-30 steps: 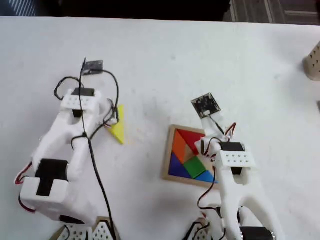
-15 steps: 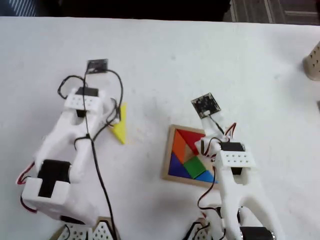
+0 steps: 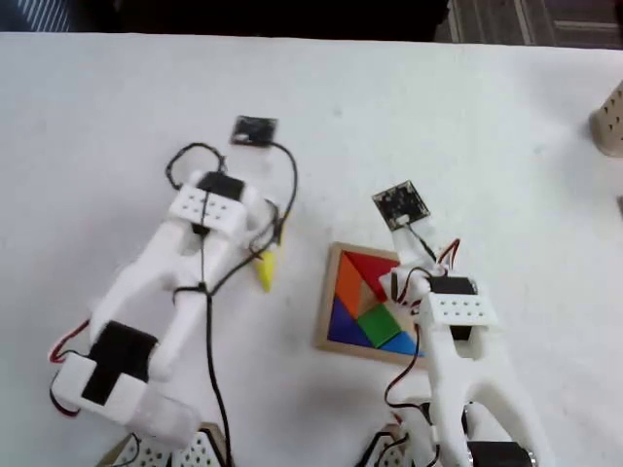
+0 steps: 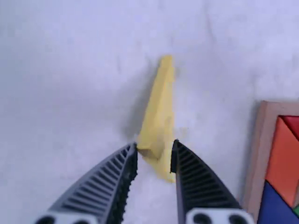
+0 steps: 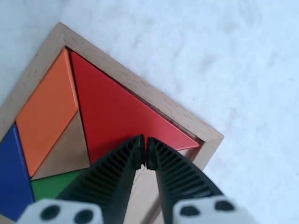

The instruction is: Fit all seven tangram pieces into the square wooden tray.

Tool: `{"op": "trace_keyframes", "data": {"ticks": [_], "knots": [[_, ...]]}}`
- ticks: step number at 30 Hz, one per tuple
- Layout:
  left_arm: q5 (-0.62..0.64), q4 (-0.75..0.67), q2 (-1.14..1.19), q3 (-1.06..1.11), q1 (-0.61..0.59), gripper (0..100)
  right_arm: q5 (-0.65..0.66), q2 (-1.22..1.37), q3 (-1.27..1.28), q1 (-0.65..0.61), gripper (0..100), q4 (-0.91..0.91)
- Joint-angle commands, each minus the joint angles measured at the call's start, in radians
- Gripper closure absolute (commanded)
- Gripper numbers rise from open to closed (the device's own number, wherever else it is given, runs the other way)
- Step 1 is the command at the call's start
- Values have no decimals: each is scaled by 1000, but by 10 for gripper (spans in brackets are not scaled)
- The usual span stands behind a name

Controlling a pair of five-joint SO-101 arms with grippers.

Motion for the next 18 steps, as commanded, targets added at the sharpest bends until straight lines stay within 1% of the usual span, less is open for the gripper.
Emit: {"op": "trace_keyframes", "data": {"ticks": [1, 4, 6, 9, 13, 18], "knots": [[-2, 12, -53, -49, 88, 868, 11, -33, -5, 1, 978, -5], [-2, 6, -53, -49, 143, 868, 11, -33, -5, 2, 978, -5], [18, 5, -45, -49, 151, 868, 11, -33, -6, 12, 978, -5], [69, 3, -44, -38, 125, 871, 11, -33, -8, 24, 978, -5], [68, 2, 2, -26, 94, 872, 11, -33, -8, 22, 978, -5], [66, -34, 143, -37, 84, 869, 11, -33, -8, 22, 978, -5]]}}
